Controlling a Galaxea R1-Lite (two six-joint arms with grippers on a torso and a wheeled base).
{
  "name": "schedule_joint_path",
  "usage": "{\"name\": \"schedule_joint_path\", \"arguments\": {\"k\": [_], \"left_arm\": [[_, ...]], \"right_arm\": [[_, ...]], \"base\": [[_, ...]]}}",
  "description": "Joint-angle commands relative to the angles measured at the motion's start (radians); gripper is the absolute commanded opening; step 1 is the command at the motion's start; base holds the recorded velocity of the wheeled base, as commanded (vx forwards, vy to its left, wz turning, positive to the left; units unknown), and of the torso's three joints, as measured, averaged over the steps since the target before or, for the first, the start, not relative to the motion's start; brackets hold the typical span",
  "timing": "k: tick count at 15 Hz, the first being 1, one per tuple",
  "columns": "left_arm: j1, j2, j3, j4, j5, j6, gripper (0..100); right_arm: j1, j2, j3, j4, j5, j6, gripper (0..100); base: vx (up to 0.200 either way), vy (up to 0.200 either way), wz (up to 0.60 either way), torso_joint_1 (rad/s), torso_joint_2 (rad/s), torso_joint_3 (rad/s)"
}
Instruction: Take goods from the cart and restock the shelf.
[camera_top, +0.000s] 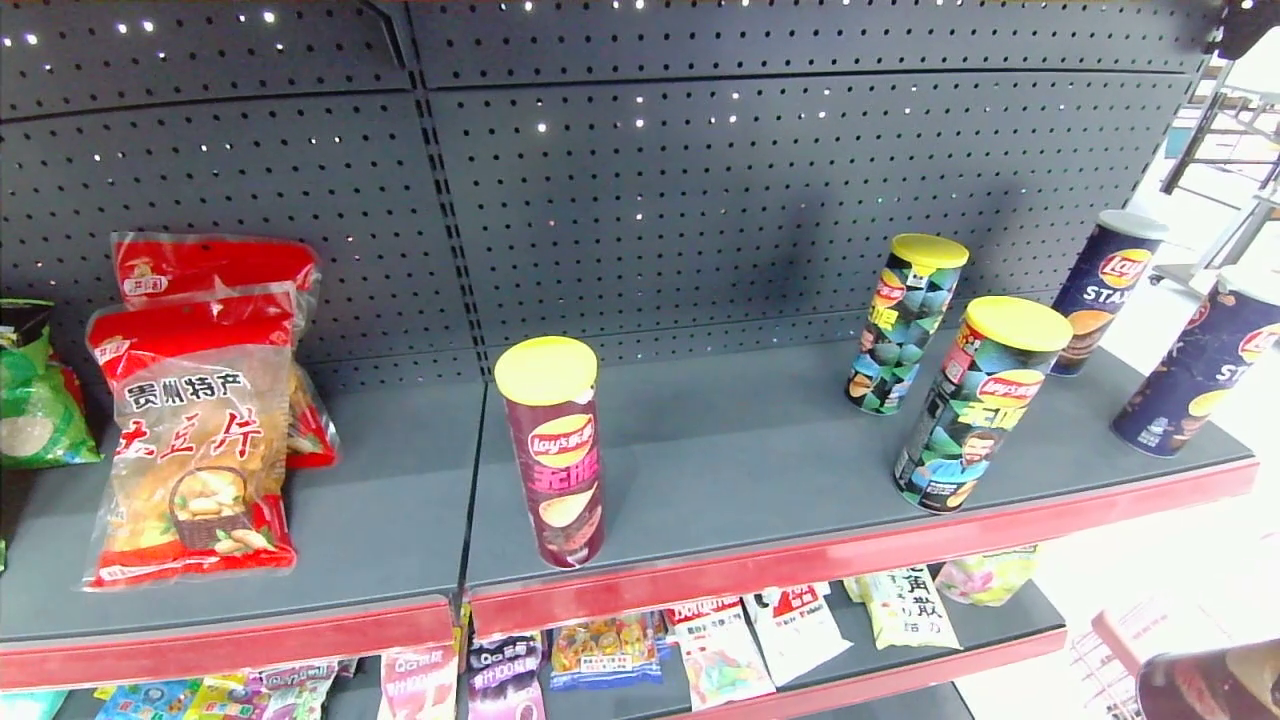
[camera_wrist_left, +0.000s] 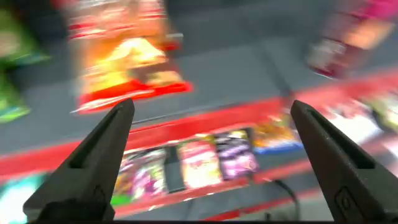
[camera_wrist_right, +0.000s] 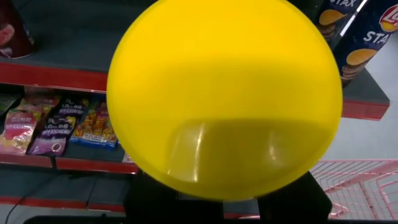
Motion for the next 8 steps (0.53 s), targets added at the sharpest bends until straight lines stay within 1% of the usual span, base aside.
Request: {"name": "schedule_joint_path", "arguments": {"k": [1, 2, 3, 5, 8], "left_arm": [[-0.156, -0.152, 0.067, 0.067, -0.012, 0.029, 100], [-0.156, -0.19, 0.085, 0.072, 0.085, 0.026, 100], [-0.158, -0.23, 0.11, 0.069, 0.169, 0.011, 100], [-0.158, -0.227, 0.114, 0.059, 0.227, -0.014, 100], [-0.158, -0.229, 0.131, 0.058, 0.229, -0.014, 100]], "right_arm": [[0.001, 0.003, -0.001, -0.002, 0.004, 0.0, 0], [-0.001, 0.003, -0.001, -0.004, 0.003, 0.0, 0], [0.001, 0.001, -0.001, -0.002, 0.003, 0.0, 0], [0.001, 0.004, -0.001, -0.004, 0.004, 0.0, 0], [0.001, 0.001, -0.001, -0.004, 0.003, 0.0, 0]], "base": [[0.0, 0.0, 0.0, 0.0, 0.0, 0.0], [0.0, 0.0, 0.0, 0.0, 0.0, 0.0], [0.0, 0.0, 0.0, 0.0, 0.0, 0.0], [0.0, 0.0, 0.6, 0.0, 0.0, 0.005], [0.0, 0.0, 0.6, 0.004, 0.0, 0.002]]}}
